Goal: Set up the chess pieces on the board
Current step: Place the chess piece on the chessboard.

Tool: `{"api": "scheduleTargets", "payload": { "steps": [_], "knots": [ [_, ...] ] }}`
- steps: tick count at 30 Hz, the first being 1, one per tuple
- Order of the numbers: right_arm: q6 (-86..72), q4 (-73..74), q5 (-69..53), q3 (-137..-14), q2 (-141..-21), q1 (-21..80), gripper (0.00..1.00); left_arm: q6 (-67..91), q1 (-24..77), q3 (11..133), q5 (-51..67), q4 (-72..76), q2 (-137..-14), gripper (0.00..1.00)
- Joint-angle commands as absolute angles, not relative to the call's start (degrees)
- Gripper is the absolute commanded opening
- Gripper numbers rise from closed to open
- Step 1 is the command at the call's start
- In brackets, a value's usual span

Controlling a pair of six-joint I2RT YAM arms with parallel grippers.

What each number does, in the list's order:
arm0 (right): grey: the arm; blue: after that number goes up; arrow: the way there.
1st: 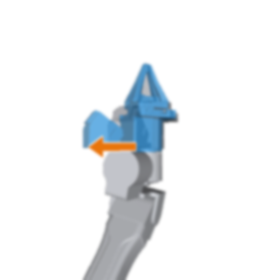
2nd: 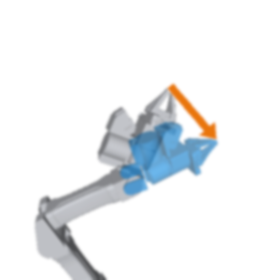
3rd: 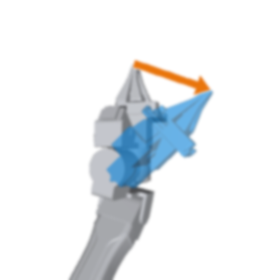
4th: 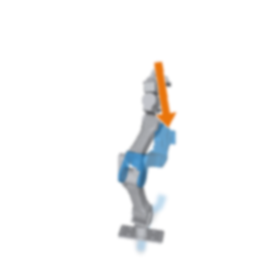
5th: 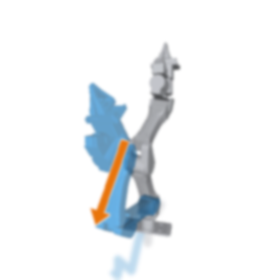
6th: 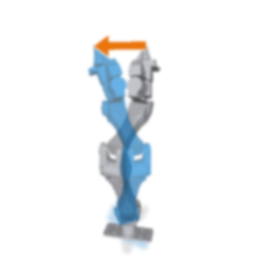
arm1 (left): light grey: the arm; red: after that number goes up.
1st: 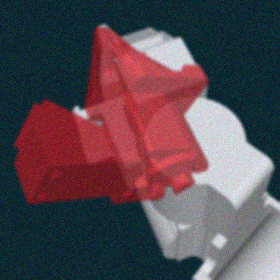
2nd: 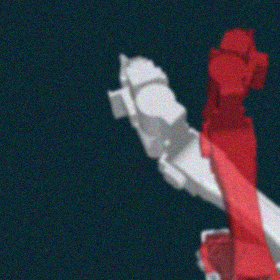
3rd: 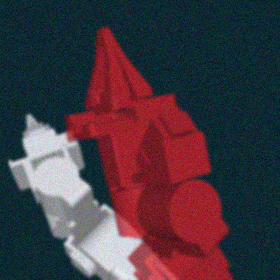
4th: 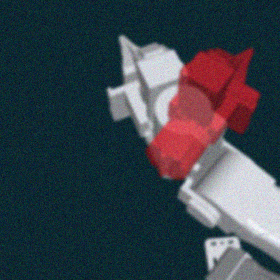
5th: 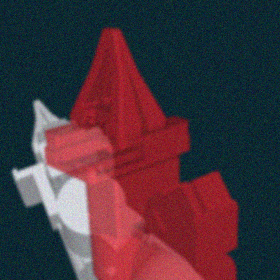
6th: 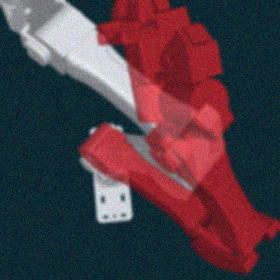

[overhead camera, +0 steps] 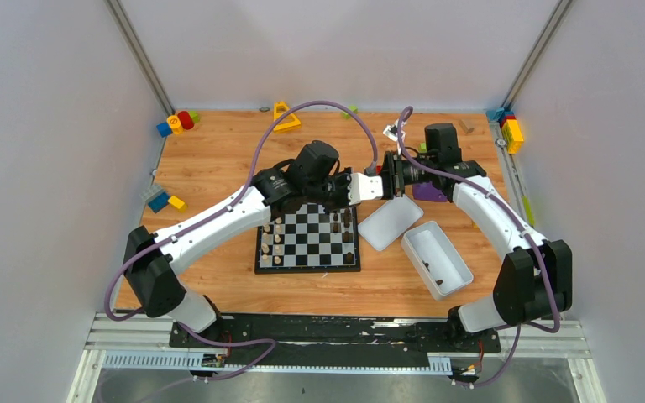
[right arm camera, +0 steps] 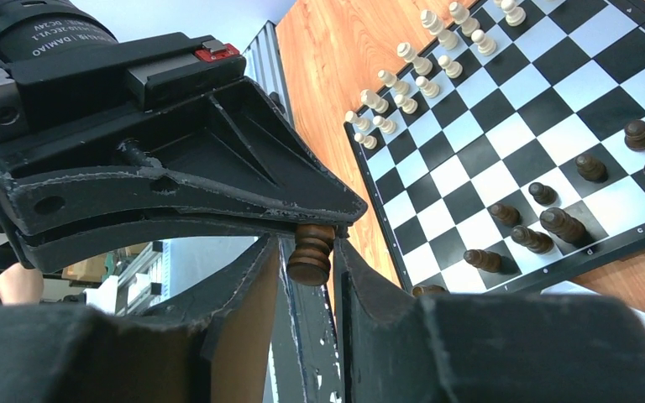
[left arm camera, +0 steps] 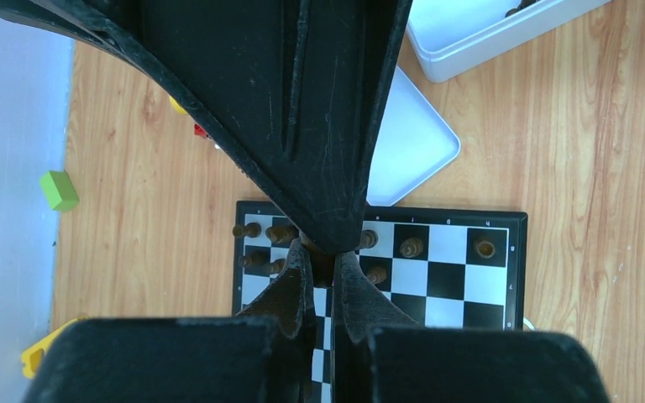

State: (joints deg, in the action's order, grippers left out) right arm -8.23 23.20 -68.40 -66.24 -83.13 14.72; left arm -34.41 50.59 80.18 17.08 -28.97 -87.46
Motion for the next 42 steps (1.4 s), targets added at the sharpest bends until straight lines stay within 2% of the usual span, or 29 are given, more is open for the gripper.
{"api": "scheduleTargets", "payload": {
  "steps": [1,8,11,13,14,15,17,19,23,27,32,38,42],
  "knots": [
    [-5.7,23.2,-68.3,-67.9,-82.3,15.0,0.3,-35.7,50.9,82.2,16.5,-28.1,-87.0,0.0],
    [-5.6,23.5,-68.3,-67.9,-82.4,15.1,0.18,-35.8,51.0,82.0,16.2,-28.2,-86.7,0.0],
    [-5.5,23.5,-68.5,-68.1,-82.3,15.1,0.06,-35.2,51.0,82.0,15.7,-27.9,-86.7,0.03],
    [-5.3,23.7,-68.2,-68.3,-82.1,15.0,0.0,-34.2,51.0,81.9,15.3,-27.3,-86.6,0.17],
    [-5.3,23.7,-68.1,-68.5,-81.9,14.9,0.0,-33.9,51.0,81.6,15.0,-27.0,-86.1,0.3],
    [-5.3,23.6,-68.1,-68.6,-81.6,14.5,0.0,-33.1,50.9,81.4,14.8,-26.0,-85.8,0.36],
    [-5.6,23.5,-69.2,-69.0,-81.0,13.0,0.0,-32.0,50.3,80.2,15.6,-24.4,-84.5,0.57],
    [-6.9,23.1,-71.5,-69.2,-80.4,11.1,0.0,-29.9,48.4,79.3,19.2,-22.9,-83.1,0.65],
    [-11.9,18.7,-78.9,-68.4,-79.6,7.5,0.0,-23.9,42.9,77.3,29.6,-18.0,-80.9,0.74],
    [-20.0,10.5,-83.3,-66.0,-78.9,6.1,0.0,-21.8,39.5,74.1,39.0,-10.6,-80.6,0.78],
    [-24.1,6.2,-84.3,-65.5,-79.1,5.7,0.0,-16.0,38.8,73.2,46.2,0.2,-84.2,0.79],
    [-27.1,3.0,-84.9,-64.7,-79.8,5.2,0.0,-10.0,38.8,73.4,51.6,7.5,-87.0,0.69],
    [-28.3,1.6,-85.1,-64.2,-80.5,5.3,0.0,-9.3,38.8,73.2,52.7,9.0,-87.7,0.56]
  ]
}}
